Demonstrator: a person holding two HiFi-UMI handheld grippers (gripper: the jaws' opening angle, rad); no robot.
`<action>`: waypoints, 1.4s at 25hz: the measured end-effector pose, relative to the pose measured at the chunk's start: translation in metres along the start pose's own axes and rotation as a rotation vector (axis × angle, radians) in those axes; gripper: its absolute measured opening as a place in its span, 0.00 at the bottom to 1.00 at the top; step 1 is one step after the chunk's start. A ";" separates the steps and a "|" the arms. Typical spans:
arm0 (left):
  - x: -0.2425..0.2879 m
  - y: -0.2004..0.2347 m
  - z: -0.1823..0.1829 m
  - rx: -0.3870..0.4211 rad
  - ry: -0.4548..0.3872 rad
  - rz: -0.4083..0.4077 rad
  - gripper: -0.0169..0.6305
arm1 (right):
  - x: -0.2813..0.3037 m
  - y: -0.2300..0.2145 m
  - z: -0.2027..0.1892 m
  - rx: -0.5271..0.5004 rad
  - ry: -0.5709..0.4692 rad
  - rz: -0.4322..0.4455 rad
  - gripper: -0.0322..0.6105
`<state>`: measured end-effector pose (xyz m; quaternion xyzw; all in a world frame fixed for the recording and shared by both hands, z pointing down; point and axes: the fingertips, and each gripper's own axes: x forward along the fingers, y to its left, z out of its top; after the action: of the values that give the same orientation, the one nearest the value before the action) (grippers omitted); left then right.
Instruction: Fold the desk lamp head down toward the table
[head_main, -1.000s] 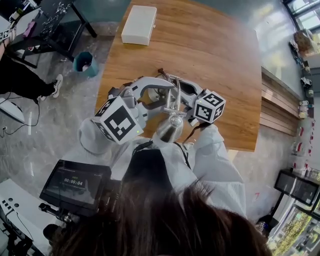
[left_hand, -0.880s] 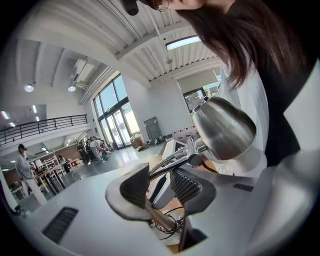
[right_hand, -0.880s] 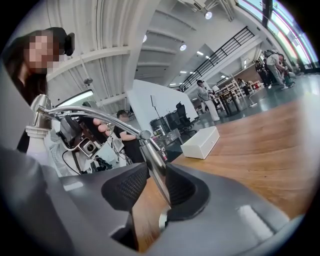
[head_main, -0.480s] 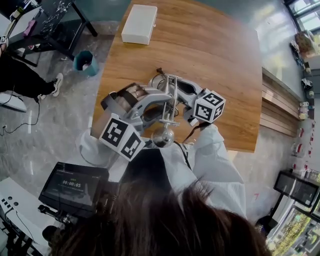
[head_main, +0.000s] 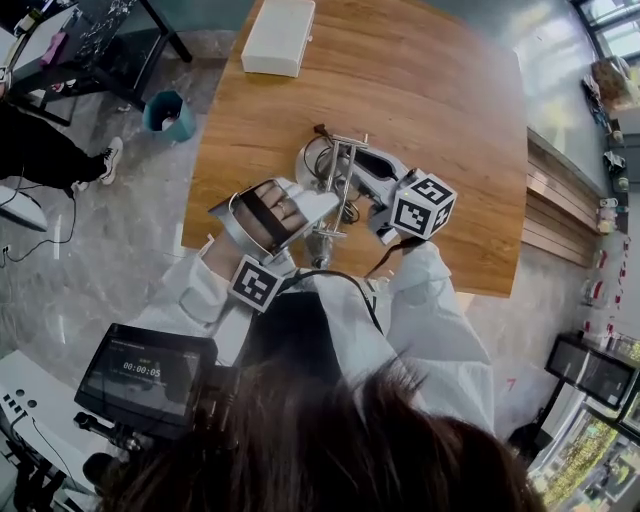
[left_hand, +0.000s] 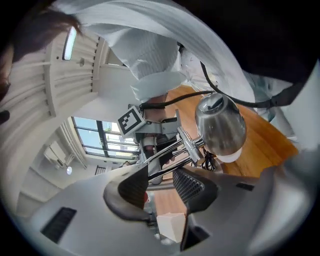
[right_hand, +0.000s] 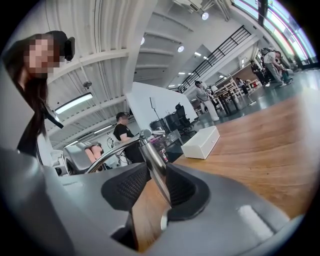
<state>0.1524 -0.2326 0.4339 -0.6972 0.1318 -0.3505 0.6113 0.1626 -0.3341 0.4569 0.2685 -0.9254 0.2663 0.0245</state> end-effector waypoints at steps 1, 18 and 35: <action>0.001 -0.001 0.000 0.014 0.002 0.030 0.26 | 0.000 0.000 0.000 0.004 -0.004 -0.002 0.23; 0.022 -0.027 -0.007 0.214 -0.025 0.291 0.25 | -0.004 0.000 0.005 0.011 -0.047 -0.027 0.23; 0.023 -0.025 -0.007 0.131 0.100 0.296 0.29 | -0.009 -0.003 -0.002 0.015 -0.062 -0.064 0.24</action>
<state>0.1588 -0.2467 0.4651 -0.6107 0.2402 -0.2988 0.6929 0.1717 -0.3306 0.4580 0.3063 -0.9146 0.2640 0.0020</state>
